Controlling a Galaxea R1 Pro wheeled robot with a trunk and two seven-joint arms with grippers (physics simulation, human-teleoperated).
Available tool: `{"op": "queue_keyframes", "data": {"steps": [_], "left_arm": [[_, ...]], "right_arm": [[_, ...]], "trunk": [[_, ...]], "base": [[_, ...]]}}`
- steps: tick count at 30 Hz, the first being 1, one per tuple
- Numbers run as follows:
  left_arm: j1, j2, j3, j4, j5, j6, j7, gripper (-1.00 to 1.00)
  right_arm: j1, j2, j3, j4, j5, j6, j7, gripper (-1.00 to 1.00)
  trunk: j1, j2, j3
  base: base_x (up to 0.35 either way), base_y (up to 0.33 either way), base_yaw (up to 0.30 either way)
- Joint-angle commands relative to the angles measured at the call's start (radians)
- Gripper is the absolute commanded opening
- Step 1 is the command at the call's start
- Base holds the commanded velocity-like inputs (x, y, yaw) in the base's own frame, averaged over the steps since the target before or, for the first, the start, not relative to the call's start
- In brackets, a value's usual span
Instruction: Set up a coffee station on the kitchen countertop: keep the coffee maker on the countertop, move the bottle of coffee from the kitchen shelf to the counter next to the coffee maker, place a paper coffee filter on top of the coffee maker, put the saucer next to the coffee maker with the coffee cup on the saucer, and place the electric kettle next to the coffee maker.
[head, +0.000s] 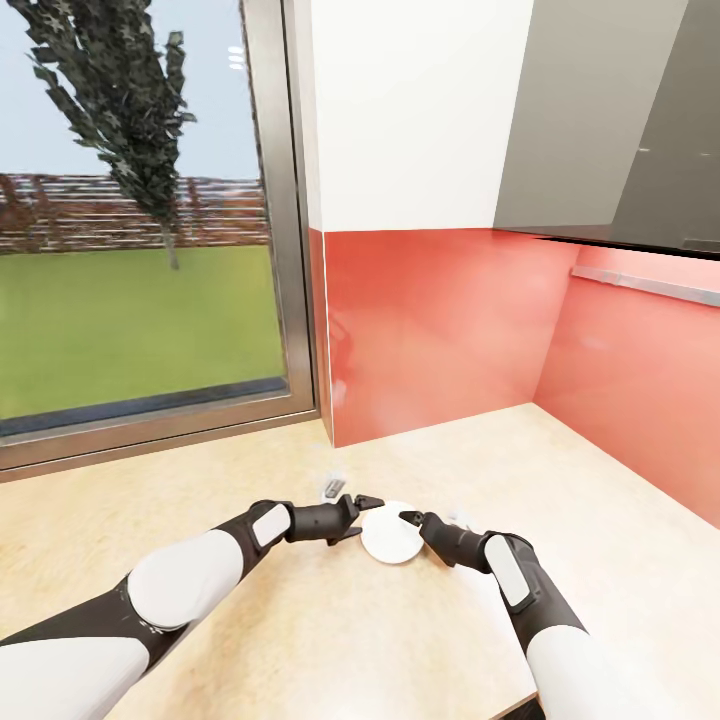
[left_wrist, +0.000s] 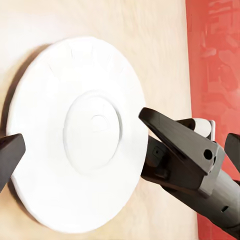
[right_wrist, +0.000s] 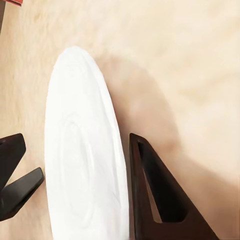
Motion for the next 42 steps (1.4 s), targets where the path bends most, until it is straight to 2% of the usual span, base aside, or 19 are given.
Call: {"op": "queue_keyframes", "data": {"steps": [1, 17, 23, 27, 42], "left_arm": [[-0.001, -0.001, 0.008, 0.000, -0.009, 0.005, -0.002, 1.00], [-0.001, 0.001, 0.008, -0.009, -0.011, 0.001, 0.012, 1.00], [-0.001, -0.004, 0.007, -0.003, -0.009, -0.004, 0.064, 1.00], [0.000, -0.005, 0.007, -0.002, -0.010, -0.005, 0.073, 1.00], [0.001, -0.016, 0.006, 0.000, -0.009, -0.007, 0.076, 1.00]], "right_arm": [[-0.001, 0.001, -0.006, 0.029, 0.008, 0.007, 0.002, 1.00], [-0.001, 0.001, -0.006, 0.029, 0.008, 0.007, 0.002, 1.00], [-0.001, 0.002, -0.006, 0.029, 0.008, 0.007, 0.002, 1.00], [-0.001, 0.002, -0.006, 0.029, 0.008, 0.007, 0.002, 1.00], [-0.001, 0.002, -0.006, 0.029, 0.008, 0.007, 0.002, 1.00]], "trunk": [[0.001, -0.001, -0.002], [0.001, -0.001, -0.002], [0.001, -0.001, -0.002], [0.001, -0.001, -0.002], [0.001, -0.001, -0.002]], "base": [[0.000, 0.000, 0.000], [0.000, 0.000, 0.000], [0.000, 0.000, 0.000], [0.000, 0.000, 0.000], [0.000, 0.000, 0.000]]}}
